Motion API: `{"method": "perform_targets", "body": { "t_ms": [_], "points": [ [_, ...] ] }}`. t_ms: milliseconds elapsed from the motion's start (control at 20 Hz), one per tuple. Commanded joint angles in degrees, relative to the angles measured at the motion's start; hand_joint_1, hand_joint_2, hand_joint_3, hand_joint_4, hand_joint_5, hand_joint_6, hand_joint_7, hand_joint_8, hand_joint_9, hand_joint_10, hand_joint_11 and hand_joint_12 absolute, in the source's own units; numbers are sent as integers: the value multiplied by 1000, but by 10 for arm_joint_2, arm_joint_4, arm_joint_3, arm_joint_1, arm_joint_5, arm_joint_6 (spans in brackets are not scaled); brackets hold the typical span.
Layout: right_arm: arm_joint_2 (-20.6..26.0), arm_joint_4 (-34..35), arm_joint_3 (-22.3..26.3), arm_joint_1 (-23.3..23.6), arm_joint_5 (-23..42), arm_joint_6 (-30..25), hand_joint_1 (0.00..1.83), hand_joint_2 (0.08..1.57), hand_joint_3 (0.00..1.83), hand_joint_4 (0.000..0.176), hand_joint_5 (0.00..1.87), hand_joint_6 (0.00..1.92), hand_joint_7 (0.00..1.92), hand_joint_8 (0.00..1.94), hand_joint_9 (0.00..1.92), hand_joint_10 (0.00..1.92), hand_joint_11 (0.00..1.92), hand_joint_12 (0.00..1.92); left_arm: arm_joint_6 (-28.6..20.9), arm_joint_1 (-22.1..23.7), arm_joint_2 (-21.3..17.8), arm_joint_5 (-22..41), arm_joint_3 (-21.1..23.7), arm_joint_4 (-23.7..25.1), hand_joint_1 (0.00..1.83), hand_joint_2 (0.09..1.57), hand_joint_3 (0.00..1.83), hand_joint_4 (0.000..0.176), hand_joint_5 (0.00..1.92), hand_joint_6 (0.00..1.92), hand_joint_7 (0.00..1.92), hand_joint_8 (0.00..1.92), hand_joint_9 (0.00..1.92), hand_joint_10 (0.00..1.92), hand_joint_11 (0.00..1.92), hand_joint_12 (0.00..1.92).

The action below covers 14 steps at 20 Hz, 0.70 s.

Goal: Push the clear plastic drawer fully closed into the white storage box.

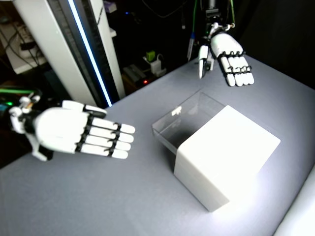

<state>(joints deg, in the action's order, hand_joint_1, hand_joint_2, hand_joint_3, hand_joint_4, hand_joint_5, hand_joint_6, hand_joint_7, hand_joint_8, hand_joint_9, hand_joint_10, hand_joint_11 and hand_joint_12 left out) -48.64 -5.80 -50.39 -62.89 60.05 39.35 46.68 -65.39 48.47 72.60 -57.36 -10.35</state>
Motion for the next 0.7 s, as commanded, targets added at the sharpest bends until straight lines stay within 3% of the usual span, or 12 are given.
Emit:
{"method": "perform_targets", "body": {
  "t_ms": [0, 50, 150, 250, 300, 450, 650],
  "points": [
    [-11, -17, -3, 17, 53, -18, 33, 1444, 17, 0, 10, 3, 0, 0, 2, 0, 8, 5, -1, 0, -2, 77, -2, -12, 361, 1417, 28, 0, 0, 0, 0, 0, 0, 0, 0, 0],
    [-30, -40, -14, 36, 38, -36, 162, 1462, 0, 0, 57, 4, 27, 2, 46, 1, 4, 163, -1, -4, -2, 85, -2, -17, 454, 1430, 18, 0, 0, 0, 0, 0, 0, 0, 0, 0],
    [-47, -56, -23, 52, 29, -49, 194, 1455, 0, 0, 56, 1, 43, 5, 60, 4, 0, 187, -1, -5, -3, 87, -1, -19, 477, 1442, 17, 0, 0, 0, 0, 0, 0, 0, 0, 0],
    [-71, -82, -36, 79, 18, -62, 172, 1476, 2, 0, 23, 4, 23, 4, 5, 1, 0, 12, -1, -5, -4, 87, -1, -20, 504, 1458, 17, 0, 0, 0, 0, 0, 0, 0, 0, 0],
    [-80, -95, -41, 93, 12, -68, 147, 1491, 6, 0, 31, 6, 8, 1, 5, 2, 0, 2, -1, -5, -4, 88, -1, -20, 487, 1464, 17, 11, 0, 0, 0, 0, 0, 0, 0, 0],
    [-94, -113, -50, 115, 5, -79, 165, 1484, 0, 0, 48, 7, 21, 2, 30, 9, 0, 0, -1, -6, -4, 90, -1, -21, 470, 1477, 17, 0, 0, 0, 0, 0, 0, 0, 0, 0],
    [-118, -143, -62, 153, -1, -88, 216, 1467, 0, 0, 66, 9, 24, 3, 21, 3, 0, 0, 0, -6, -4, 90, -2, -23, 435, 1485, 10, 8, 0, 0, 0, 0, 0, 0, 0, 0]
  ]
}}
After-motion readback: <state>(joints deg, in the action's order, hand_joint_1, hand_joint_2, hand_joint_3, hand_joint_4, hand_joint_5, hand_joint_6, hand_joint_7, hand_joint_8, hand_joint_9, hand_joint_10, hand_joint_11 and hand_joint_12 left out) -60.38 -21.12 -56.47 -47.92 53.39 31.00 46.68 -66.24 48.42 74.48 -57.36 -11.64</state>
